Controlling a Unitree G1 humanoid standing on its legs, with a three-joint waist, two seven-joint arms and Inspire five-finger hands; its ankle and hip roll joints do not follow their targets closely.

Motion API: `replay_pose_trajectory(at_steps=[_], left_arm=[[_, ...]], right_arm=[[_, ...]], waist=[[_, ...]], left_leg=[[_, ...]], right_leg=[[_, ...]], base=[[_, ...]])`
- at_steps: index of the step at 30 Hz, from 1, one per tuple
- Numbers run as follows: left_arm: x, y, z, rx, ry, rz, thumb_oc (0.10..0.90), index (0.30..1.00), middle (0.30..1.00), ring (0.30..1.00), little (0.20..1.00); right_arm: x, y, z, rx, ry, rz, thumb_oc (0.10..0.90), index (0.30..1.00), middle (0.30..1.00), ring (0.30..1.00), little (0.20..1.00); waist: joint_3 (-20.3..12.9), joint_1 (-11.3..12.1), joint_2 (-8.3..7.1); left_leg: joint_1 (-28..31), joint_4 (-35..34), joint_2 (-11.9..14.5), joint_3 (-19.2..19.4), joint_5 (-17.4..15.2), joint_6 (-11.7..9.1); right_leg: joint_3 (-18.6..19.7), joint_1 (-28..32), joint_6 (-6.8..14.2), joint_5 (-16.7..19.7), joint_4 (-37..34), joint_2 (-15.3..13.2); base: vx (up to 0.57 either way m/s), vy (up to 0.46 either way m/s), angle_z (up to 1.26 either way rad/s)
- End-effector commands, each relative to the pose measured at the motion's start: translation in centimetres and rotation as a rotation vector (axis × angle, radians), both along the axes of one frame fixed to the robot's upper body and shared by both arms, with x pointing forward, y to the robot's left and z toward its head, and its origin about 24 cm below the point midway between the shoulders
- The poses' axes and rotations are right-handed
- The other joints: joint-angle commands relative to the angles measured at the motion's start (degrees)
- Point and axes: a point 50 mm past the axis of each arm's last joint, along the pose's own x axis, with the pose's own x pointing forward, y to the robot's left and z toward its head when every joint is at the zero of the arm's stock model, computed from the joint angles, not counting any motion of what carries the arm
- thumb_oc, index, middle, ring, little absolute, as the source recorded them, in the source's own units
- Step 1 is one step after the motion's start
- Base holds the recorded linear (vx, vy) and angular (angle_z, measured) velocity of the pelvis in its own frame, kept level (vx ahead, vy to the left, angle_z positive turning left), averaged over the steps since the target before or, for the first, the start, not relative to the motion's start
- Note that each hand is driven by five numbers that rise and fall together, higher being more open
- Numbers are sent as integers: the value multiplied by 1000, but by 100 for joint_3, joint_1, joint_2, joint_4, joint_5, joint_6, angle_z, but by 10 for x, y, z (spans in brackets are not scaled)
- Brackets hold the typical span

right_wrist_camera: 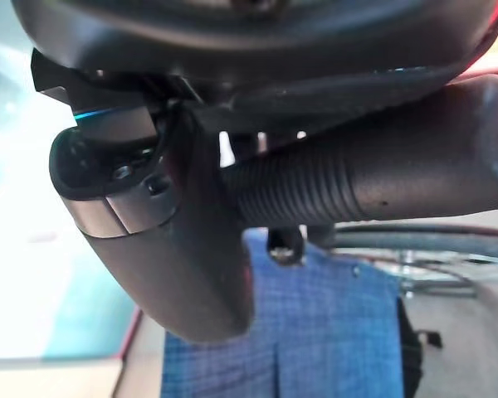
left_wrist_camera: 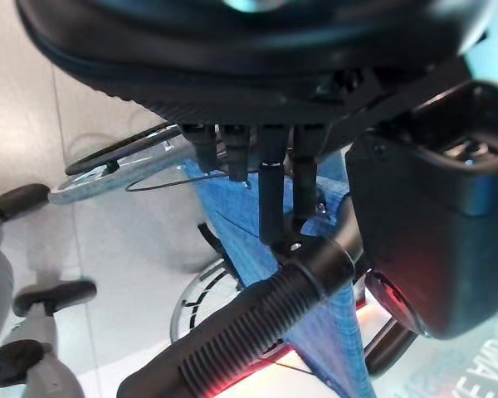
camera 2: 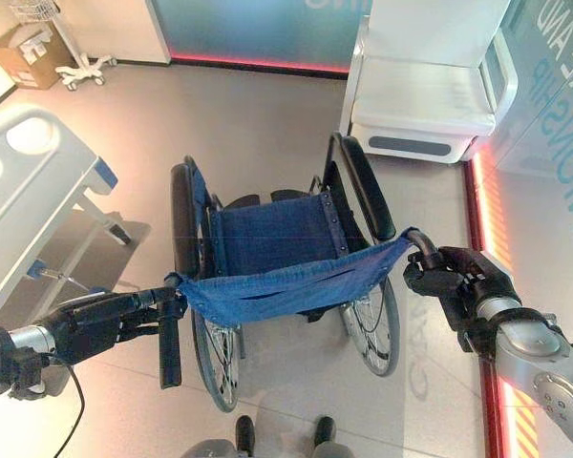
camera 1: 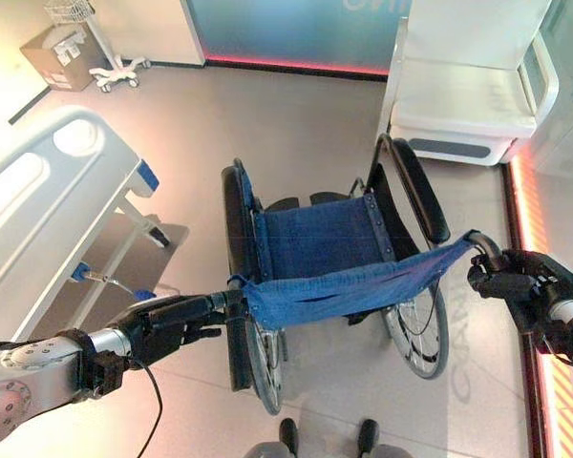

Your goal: Push the wheelchair next to the bed

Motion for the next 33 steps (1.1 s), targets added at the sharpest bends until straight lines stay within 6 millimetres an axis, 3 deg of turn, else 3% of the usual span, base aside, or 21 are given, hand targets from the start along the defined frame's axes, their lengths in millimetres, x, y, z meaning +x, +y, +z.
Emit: replay_pose_trajectory(at_steps=[1, 7, 16, 21, 24, 27, 33], left_arm=[[1, -22, 12, -159, -96, -74, 800, 900, 900, 900, 900], [1, -33, 5, -190, -76, -86, 800, 900, 900, 900, 900], [2, -35, -5, -148, -58, -35, 800, 900, 900, 900, 900], [3, -24, -4, 10, -80, -8, 800, 900, 900, 900, 900], [4, 0, 1, 179, -115, 138, 800, 900, 900, 900, 900], [4, 10, 10, 178, -134, 176, 800, 900, 900, 900, 900], [7, 6, 30, 105, -203, 107, 800, 900, 900, 900, 900]], right_arm=[[-5, 8, -16, 282, -130, -196, 400, 300, 300, 300, 300], [-6, 17, -25, 350, -166, -282, 400, 300, 300, 300, 300], [-3, 31, -30, 392, -180, -295, 400, 300, 300, 300, 300], [-1, 33, -26, 392, -199, -299, 400, 300, 300, 300, 300], [-2, 29, -23, 394, -206, -303, 400, 300, 300, 300, 300], [-1, 28, -18, 399, -198, -293, 400, 300, 300, 300, 300], [-1, 22, -13, 393, -189, -267, 400, 300, 300, 300, 300]], waist=[[-259, -241, 11], [-242, -265, 64], [-176, -222, 120], [-168, -159, 135], [-178, -128, 131], [-174, -110, 117], [-172, -113, 94]], left_leg=[[-177, -29, 190, 218, 187, -307], [-168, -29, 171, 275, 186, -289], [-193, -29, 140, 292, 202, -265], [-219, -29, 122, 277, 213, -271], [-224, -29, 105, 251, 208, -279], [-229, -29, 92, 233, 212, -287], [-249, -29, 107, 209, 232, -312]], right_leg=[[-145, -80, 259, 195, 1, -106], [-118, -86, 249, 192, 1, -112], [-143, -110, 240, 217, 1, -158], [-213, -106, 245, 223, 1, -182], [-237, -103, 253, 217, 1, -186], [-245, -108, 256, 227, 2, -196], [-274, -118, 252, 242, 4, -196]], base=[[2, 39, 3], [1, 18, 0], [-2, 4, -1], [-4, -3, 2], [-4, -3, 2], [-16, 8, 4], [-22, 0, 7]])
